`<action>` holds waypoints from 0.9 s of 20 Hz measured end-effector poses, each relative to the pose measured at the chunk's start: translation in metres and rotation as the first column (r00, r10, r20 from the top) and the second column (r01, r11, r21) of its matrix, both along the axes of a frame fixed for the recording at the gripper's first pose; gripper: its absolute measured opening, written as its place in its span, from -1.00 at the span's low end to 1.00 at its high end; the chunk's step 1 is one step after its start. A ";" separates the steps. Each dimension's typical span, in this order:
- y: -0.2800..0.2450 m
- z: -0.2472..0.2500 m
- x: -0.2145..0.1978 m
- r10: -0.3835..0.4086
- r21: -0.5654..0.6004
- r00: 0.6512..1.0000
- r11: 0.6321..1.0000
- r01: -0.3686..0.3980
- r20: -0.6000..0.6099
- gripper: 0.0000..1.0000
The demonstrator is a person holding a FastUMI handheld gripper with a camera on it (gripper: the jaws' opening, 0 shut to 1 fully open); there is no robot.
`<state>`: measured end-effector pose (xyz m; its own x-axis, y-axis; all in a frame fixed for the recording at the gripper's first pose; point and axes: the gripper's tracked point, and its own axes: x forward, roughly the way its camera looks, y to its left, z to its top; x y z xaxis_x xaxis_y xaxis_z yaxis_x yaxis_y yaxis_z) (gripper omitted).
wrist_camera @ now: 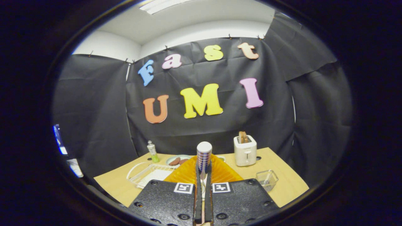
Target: Take the plate from the dish rack, then take the spoon from the basket and place it into the plate.
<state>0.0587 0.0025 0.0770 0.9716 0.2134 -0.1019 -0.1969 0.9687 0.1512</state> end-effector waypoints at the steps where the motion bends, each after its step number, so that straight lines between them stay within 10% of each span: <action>1: 0.014 -0.006 -0.005 0.016 -0.007 1.000 1.000 -0.017 -0.007 -0.83; 18: 0.103 -0.172 -0.017 0.075 0.061 0.963 0.996 -0.061 -0.258 -0.83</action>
<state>0.0414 0.1053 -0.0952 0.8963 0.2896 -0.3360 -0.2090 0.9438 0.2560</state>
